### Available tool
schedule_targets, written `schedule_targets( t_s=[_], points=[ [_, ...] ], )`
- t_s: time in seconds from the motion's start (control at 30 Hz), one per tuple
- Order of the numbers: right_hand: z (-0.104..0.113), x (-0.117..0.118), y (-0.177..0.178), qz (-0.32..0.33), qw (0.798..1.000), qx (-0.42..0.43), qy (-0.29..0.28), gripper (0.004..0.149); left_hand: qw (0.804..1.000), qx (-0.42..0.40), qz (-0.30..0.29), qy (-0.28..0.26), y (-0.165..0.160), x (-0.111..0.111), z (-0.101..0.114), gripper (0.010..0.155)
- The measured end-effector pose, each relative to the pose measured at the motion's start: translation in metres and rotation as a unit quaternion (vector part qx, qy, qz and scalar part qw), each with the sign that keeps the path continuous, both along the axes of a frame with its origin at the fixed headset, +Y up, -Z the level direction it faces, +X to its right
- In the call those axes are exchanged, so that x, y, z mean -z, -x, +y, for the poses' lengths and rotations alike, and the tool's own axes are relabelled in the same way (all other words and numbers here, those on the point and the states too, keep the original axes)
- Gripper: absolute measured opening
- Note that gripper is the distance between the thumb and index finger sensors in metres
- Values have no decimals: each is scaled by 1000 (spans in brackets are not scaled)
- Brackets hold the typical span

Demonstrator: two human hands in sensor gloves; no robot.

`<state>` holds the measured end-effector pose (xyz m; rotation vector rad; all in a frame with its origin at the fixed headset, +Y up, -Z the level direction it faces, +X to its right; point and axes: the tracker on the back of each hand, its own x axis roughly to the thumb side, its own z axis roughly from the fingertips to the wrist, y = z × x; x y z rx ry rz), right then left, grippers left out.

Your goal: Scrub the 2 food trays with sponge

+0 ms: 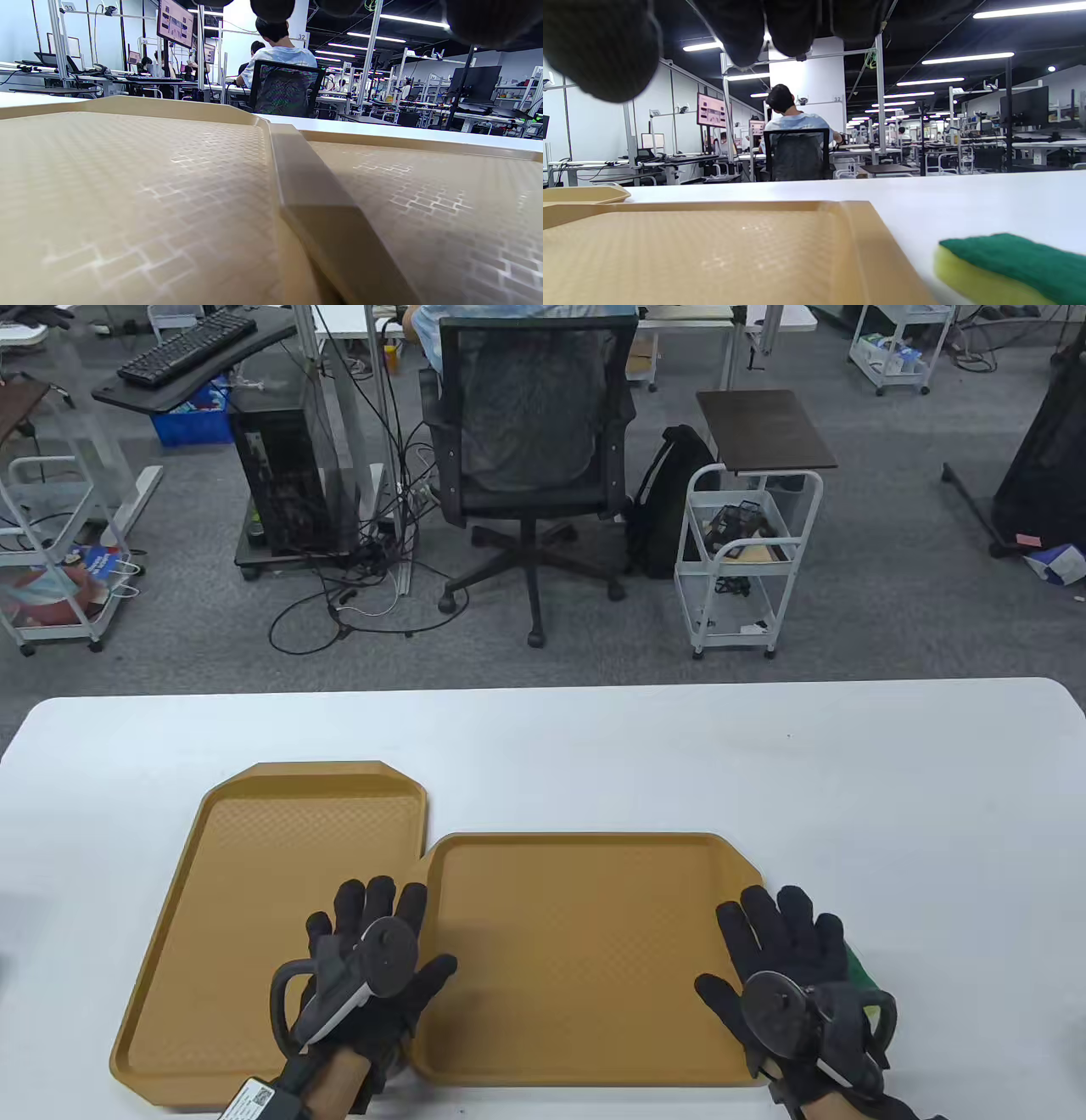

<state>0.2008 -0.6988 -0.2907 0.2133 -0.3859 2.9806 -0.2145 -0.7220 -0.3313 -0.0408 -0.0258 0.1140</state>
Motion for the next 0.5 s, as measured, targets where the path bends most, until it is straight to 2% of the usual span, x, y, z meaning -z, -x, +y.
schedule_targets(
  t_s=[0.37,0.5],
  points=[
    [1,3,-8,-14,1000,26,10,79,1000,-2,0,1,-1,0,-1,86],
    [-4,11,-29,-69,996,52,30,76,1000,0,-1,0,-1,0,-2,86]
  ],
)
